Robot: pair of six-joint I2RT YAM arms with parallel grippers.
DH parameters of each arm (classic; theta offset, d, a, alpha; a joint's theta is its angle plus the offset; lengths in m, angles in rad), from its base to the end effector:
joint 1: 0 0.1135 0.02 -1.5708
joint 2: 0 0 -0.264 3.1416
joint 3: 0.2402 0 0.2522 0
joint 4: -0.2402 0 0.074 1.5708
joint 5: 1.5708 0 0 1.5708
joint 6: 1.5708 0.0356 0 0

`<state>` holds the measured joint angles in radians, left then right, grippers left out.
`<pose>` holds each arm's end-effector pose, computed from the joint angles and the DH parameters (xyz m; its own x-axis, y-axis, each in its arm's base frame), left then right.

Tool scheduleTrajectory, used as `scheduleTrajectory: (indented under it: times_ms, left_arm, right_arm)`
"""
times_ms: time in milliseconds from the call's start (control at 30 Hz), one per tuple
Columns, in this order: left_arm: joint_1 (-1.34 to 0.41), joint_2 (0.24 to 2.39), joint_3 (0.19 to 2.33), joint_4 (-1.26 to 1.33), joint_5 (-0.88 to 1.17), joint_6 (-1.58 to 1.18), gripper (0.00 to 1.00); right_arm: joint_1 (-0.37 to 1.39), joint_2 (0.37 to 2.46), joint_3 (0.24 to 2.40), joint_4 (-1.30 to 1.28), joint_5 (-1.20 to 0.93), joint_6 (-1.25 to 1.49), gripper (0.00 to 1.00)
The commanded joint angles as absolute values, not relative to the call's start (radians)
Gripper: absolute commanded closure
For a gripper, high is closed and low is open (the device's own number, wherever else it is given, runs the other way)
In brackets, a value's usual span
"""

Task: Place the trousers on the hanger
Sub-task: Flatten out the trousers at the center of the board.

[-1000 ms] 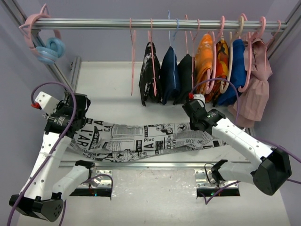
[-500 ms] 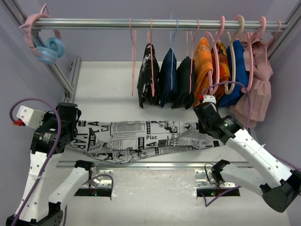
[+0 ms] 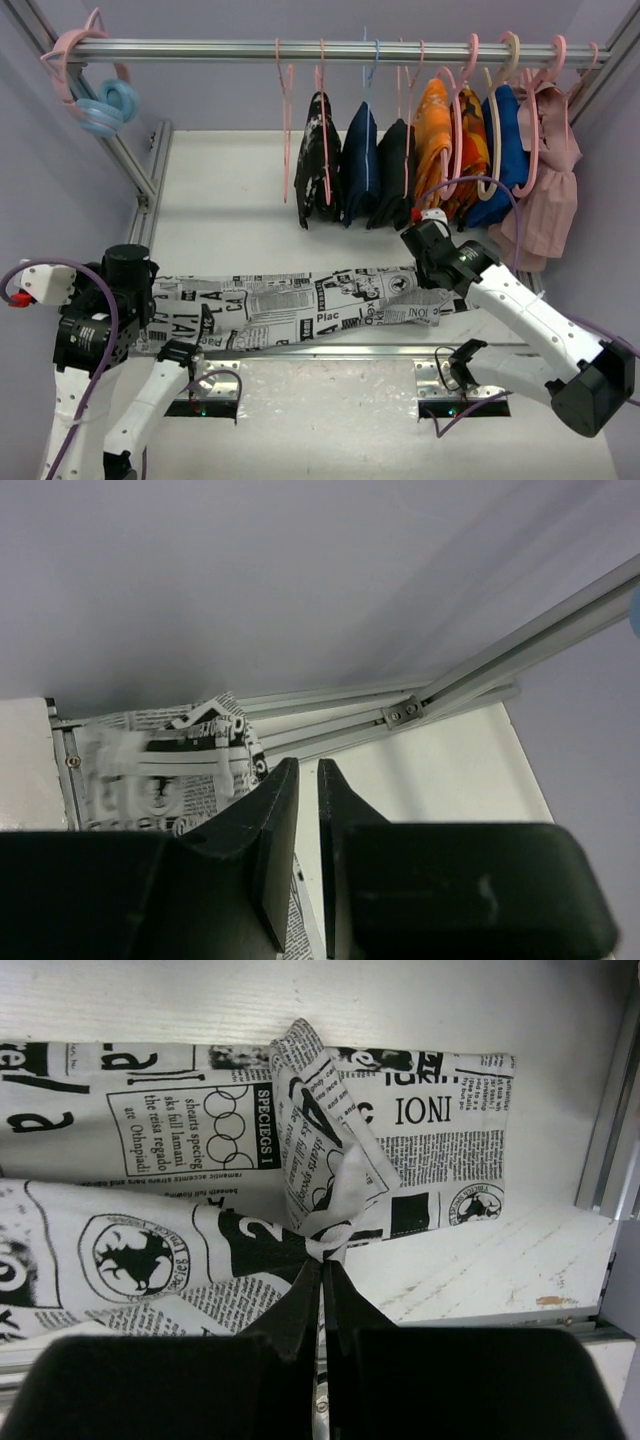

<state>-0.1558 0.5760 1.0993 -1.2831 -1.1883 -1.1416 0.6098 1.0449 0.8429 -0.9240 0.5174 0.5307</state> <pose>0.0487 0.0258 0.3716 0.2683 -0.3857 -0.8827 -0.8711 0.2941 -0.3933 0.1614 0.0913 0.2567 -0.8018 -0.0236 -0.5971 0.0957 0.9812 -0.1673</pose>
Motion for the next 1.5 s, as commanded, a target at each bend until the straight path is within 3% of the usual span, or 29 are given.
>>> scheduleTrajectory:
  times_ms: [0, 67, 133, 300, 467, 633, 767, 833, 900, 933, 1033, 1067, 1133, 1233, 1467]
  left_arm:
    - [-0.152, 0.549, 1.016, -1.143, -1.213, -1.042, 0.88]
    - [-0.152, 0.556, 0.993, -1.141, -1.207, -1.05, 0.84]
    - [-0.152, 0.573, 0.971, -1.143, -1.196, -1.067, 0.65]
    - [-0.152, 0.602, 0.947, -0.971, -1.056, -0.887, 0.22]
    - [-0.152, 0.658, 0.899, -0.917, -0.851, -0.858, 0.11]
    - [-0.153, 0.745, 0.819, -0.876, -0.608, -0.915, 0.07]
    - [-0.152, 0.786, 0.712, -0.783, -0.452, -0.95, 0.07]
    - [-0.152, 0.792, 0.658, -0.736, -0.385, -1.002, 0.07]
    - [-0.152, 0.795, 0.627, -0.718, -0.384, -1.038, 0.07]
    - [-0.153, 0.8, 0.609, -0.719, -0.397, -1.068, 0.07]
    - [-0.153, 0.801, 0.578, -0.725, -0.406, -1.107, 0.07]
    - [-0.152, 0.795, 0.565, -0.72, -0.406, -1.112, 0.07]
    - [-0.152, 0.78, 0.553, -0.716, -0.409, -1.117, 0.07]
    - [-0.152, 0.757, 0.542, -0.692, -0.407, -1.107, 0.07]
    - [-0.152, 0.768, 0.554, -0.735, -0.484, -1.08, 0.06]
  right_arm:
    - [0.603, 1.136, 0.852, -0.917, 0.579, 0.517, 1.0]
    - [0.601, 1.187, 0.866, -0.917, 0.596, 0.522, 0.99]
    - [0.601, 1.266, 0.899, -0.913, 0.61, 0.526, 0.69]
    - [0.571, 1.34, 0.94, -0.9, 0.631, 0.524, 0.4]
    - [0.506, 1.259, 0.913, -0.878, 0.576, 0.532, 0.22]
    - [0.44, 1.152, 0.821, -0.843, 0.463, 0.546, 0.12]
    - [0.38, 1.139, 0.744, -0.785, 0.355, 0.539, 0.12]
    - [0.367, 1.17, 0.72, -0.745, 0.274, 0.533, 0.17]
    - [0.367, 1.195, 0.707, -0.706, 0.206, 0.521, 0.37]
    - [0.368, 1.217, 0.697, -0.678, 0.181, 0.515, 0.56]
    - [0.392, 1.262, 0.703, -0.657, 0.211, 0.52, 0.76]
    - [0.424, 1.279, 0.712, -0.653, 0.237, 0.526, 0.78]
    - [0.512, 1.313, 0.735, -0.653, 0.271, 0.551, 0.77]
    - [0.641, 1.425, 0.774, -0.624, 0.242, 0.575, 0.56]
    - [0.637, 1.318, 0.727, -0.564, 0.149, 0.565, 0.38]
